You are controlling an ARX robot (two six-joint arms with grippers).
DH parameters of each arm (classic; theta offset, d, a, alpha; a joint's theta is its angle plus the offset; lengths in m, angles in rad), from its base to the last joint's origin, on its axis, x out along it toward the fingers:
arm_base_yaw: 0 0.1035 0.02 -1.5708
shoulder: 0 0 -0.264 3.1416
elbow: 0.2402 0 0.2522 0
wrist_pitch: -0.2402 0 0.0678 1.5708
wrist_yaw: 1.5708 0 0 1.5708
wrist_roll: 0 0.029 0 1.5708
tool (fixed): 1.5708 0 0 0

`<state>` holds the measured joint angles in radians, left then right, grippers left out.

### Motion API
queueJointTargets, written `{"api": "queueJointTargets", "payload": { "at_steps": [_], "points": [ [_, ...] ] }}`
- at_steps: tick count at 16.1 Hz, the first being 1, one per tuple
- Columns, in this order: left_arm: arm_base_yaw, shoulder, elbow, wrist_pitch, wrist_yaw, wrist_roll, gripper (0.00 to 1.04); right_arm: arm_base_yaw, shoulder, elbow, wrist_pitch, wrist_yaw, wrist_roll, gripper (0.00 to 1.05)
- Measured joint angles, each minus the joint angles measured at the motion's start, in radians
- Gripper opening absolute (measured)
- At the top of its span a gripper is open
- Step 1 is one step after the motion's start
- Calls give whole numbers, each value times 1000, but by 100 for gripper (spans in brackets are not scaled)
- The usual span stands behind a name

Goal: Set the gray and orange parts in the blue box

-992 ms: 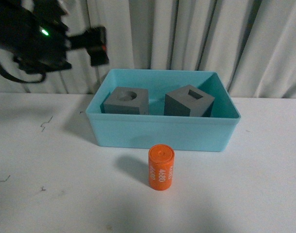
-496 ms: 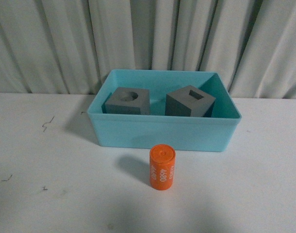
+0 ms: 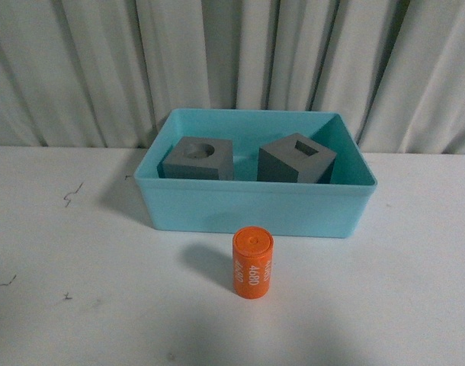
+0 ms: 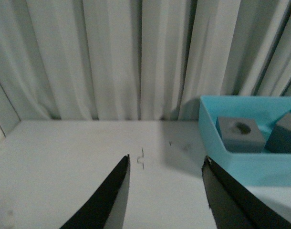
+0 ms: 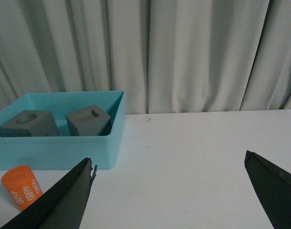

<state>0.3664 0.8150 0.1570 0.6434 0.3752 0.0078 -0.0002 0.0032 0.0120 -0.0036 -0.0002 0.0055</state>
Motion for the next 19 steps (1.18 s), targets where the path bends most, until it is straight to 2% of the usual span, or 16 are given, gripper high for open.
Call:
{"api": "queueJointTargets", "payload": {
  "at_steps": [4,6,7,11,12,13,14,15,19],
  "points": [
    [-42,-64,-13,-19,-46,0,34,0,0,0,0,0,0,98],
    [-116,-151,-70,-92,-122,-1,9,0,0,0,0,0,0,98],
    [-142,-186,-84,-114,-148,-6,2,0,0,0,0,0,0,98],
    [-230,-335,-113,-214,-237,-5,2,0,0,0,0,0,0,98],
    [-246,-351,-132,-195,-253,-5,2,0,0,0,0,0,0,98],
    [-282,-378,-147,-223,-307,-5,2,0,0,0,0,0,0,98],
    [-353,-405,-147,-243,-360,-6,2,0,0,0,0,0,0,98],
    [-377,-441,-147,-271,-358,-6,2,0,0,0,0,0,0,98],
    [-366,-546,-147,-375,-376,-6,2,0,0,0,0,0,0,98]
  ]
}}
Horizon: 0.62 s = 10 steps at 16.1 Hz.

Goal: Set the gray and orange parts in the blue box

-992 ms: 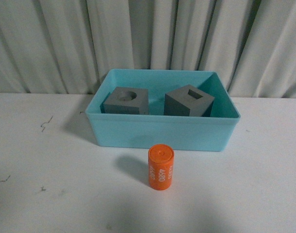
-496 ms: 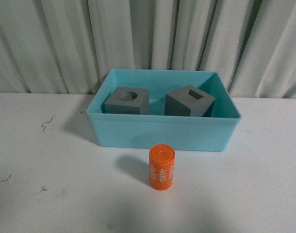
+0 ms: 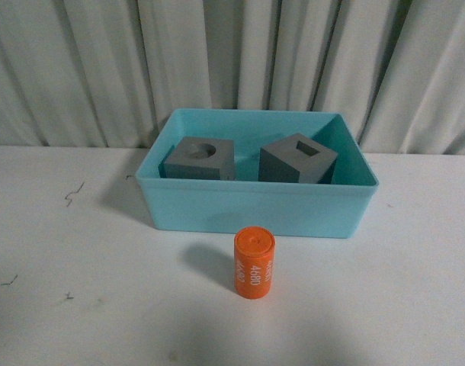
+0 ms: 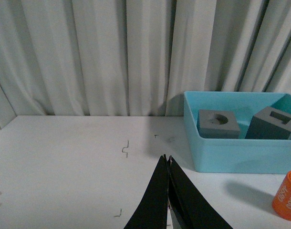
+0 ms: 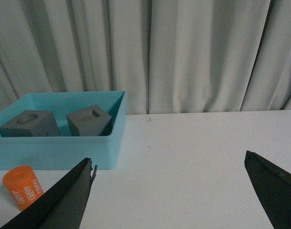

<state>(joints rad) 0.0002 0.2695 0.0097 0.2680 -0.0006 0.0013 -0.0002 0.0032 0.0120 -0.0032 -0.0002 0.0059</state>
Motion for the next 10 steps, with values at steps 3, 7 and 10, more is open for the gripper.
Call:
{"api": "queueJointTargets", "payload": {
  "at_steps": [3,7,10],
  "points": [
    [0,-58,0,-58,0,0,2,0,0,0,0,0,0,98],
    [0,-209,1,-264,4,0,2,0,0,0,0,0,0,98],
    [0,-262,1,-275,-1,-1,2,0,0,0,0,0,0,98]
  ]
}}
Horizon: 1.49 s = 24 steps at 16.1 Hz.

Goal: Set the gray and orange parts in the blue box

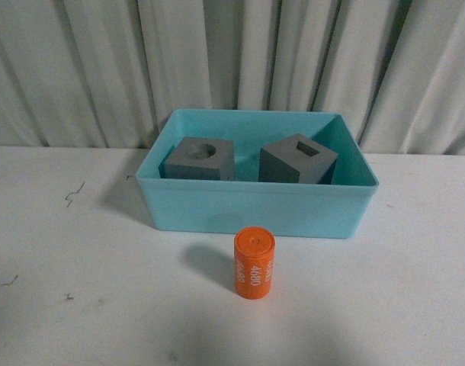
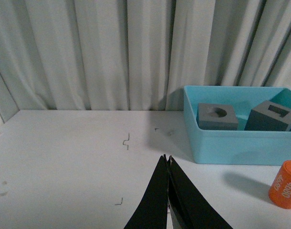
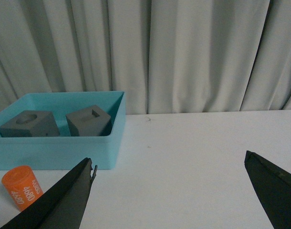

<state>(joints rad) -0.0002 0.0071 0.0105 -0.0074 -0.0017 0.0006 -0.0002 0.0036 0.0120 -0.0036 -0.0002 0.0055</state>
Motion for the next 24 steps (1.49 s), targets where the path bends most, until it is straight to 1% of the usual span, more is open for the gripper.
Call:
{"api": "queueJointTargets", "payload": {
  "at_steps": [4,5,7,12,13,14,15,16,17,18,20,21,22,23,24],
  "points": [
    [0,-1,0,4,1,0,2,0,0,0,0,0,0,98],
    [0,-1,0,4,1,0,8,0,0,0,0,0,0,98],
    [0,-1,0,4,1,0,34,0,0,0,0,0,0,98],
    [0,-1,0,4,1,0,93,1,3,2,-17,3,2,98],
    [0,-1,0,4,-1,0,100,0,156,99,-234,69,83,98],
    [0,-1,0,5,2,0,97,-77,365,174,-224,18,106,98],
    [0,-1,0,4,1,0,98,-156,507,230,-134,-84,86,98],
    [0,-1,0,4,1,0,98,-204,637,295,-52,-209,16,98],
    [0,-1,0,4,1,0,98,-213,768,372,-58,-320,-87,98],
    [0,-1,0,4,2,0,98,-186,908,438,-139,-451,-235,98],
    [0,-1,0,4,1,0,98,-163,984,466,-199,-510,-315,98],
    [0,-1,0,4,1,0,98,-152,1021,479,-225,-532,-372,98],
    [0,-1,0,4,1,0,98,-146,1038,485,-234,-540,-395,98],
    [0,-1,0,4,1,0,98,-107,1129,531,-272,-559,-522,98],
    [0,-1,0,4,1,0,98,-43,1255,626,-245,-560,-684,98]
  ]
}}
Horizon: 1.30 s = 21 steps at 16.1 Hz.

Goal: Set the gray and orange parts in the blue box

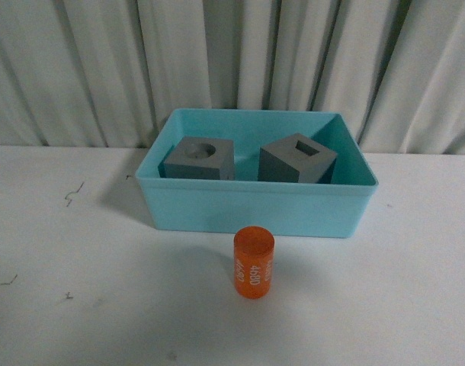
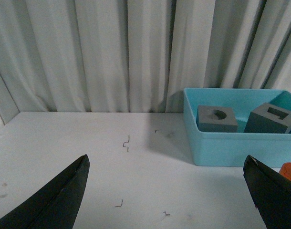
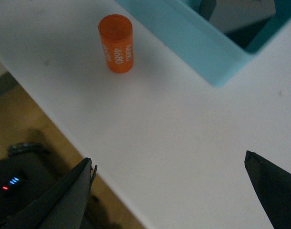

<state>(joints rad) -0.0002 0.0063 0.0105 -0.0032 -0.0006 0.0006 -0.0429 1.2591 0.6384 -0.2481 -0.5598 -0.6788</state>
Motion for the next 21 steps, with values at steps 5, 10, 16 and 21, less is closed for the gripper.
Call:
{"api": "queueJointTargets", "payload": {
  "at_steps": [5,10,16,21],
  "points": [
    [0,0,0,0,0,0,98,213,371,149,183,69,-38,98],
    [0,0,0,0,0,0,98,339,534,243,282,104,82,98],
    [0,0,0,0,0,0,98,385,628,301,337,168,111,98],
    [0,0,0,0,0,0,98,396,673,337,353,173,134,98]
  ]
}}
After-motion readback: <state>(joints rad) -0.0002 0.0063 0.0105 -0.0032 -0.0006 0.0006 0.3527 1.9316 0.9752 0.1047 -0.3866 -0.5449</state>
